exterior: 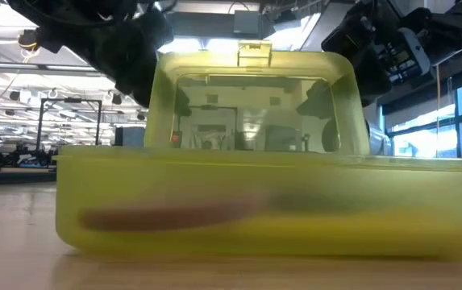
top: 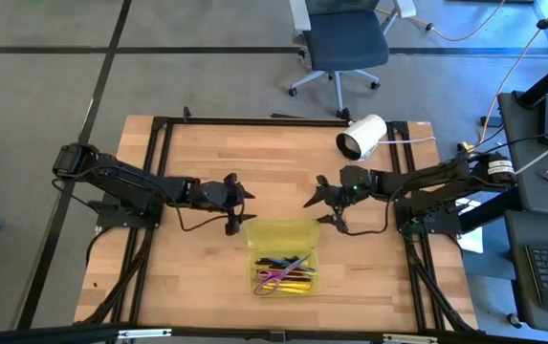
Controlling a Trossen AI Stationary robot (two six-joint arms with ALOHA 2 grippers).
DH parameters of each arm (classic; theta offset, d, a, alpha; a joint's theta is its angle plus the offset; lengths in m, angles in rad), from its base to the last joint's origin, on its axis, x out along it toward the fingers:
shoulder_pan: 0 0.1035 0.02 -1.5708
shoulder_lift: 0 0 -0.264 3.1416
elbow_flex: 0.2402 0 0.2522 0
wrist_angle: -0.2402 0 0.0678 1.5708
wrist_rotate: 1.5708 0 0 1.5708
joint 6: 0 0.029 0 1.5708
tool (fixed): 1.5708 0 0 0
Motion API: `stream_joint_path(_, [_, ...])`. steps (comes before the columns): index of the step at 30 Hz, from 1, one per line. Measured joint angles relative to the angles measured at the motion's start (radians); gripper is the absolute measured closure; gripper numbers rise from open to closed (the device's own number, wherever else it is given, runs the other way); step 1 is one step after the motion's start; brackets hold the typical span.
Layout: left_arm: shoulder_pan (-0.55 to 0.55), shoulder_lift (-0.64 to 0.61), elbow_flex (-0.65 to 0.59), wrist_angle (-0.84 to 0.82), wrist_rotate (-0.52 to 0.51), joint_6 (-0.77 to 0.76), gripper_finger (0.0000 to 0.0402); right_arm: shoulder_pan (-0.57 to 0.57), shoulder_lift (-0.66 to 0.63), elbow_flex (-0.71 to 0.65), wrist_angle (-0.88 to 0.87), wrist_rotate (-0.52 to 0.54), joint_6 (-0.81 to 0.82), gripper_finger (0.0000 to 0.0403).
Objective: Pick & place school supplies into a supply box
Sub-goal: Close the yellow supplies box
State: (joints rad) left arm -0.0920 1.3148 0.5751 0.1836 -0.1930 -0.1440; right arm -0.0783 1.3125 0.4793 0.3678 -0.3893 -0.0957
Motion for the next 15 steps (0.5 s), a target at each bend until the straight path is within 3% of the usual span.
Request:
stream_joint_path(5, [-0.028,-0.009,0.000,0.043,0.062,-0.001,0.0118,0.021,0.000,0.000,0.000,0.000,0.043,0.0138])
stream_joint_path(15, [-0.101,-0.009,0.000,0.085,0.064,-0.037,0.0118,0.057,0.000,0.003,0.017,0.002,0.120,0.0138])
